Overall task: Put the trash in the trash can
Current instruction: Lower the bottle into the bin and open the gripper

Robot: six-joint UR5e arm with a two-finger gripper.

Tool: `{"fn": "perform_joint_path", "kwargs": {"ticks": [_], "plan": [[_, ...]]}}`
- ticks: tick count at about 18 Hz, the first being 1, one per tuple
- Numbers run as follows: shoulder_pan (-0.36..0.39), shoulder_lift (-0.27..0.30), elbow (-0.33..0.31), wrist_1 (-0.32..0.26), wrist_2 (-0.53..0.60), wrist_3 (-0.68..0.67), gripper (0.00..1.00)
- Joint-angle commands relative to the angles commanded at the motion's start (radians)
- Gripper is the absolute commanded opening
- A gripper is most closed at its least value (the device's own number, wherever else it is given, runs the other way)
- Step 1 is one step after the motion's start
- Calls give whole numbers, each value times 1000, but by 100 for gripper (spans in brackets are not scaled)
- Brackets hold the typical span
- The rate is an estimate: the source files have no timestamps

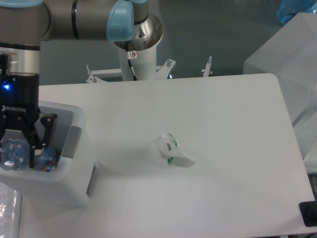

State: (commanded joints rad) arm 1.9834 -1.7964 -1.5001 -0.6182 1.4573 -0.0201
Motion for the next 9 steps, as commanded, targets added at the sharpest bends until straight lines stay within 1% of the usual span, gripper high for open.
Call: {"fn": "perform_joint_path", "kwargs": {"ticks": [6, 7, 8, 9], "plan": [[-2, 48, -78, 0, 0, 14, 69], [-2, 48, -86, 0, -2, 23, 70], [-3, 48, -88, -2, -2, 25, 73], [-3, 49, -91, -2, -2, 26, 80]]}}
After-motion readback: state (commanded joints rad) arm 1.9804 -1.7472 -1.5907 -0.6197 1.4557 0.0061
